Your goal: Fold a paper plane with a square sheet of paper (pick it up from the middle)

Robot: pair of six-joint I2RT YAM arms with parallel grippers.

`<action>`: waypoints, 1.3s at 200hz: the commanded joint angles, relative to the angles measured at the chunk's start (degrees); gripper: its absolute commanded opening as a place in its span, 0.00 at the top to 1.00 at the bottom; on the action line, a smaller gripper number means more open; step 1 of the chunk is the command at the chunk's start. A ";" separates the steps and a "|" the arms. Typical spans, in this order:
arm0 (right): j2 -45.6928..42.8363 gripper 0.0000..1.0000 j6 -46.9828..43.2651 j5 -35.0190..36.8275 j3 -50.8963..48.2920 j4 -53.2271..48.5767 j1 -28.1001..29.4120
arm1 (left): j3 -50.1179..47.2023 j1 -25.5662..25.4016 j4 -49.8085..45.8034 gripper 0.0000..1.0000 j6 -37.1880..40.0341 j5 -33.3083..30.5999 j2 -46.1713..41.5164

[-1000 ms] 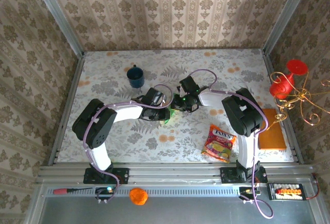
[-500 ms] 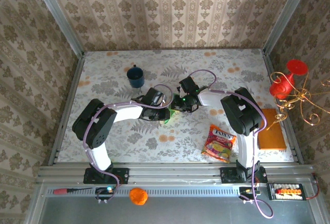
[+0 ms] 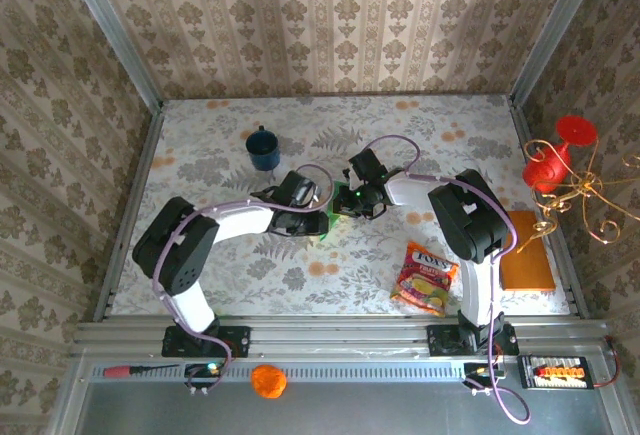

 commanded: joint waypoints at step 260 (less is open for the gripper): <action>5.69 0.91 -2.21 0.49 -0.73 -4.79 -1.66 | 6.50 -0.92 -1.40 0.86 1.10 8.43 9.43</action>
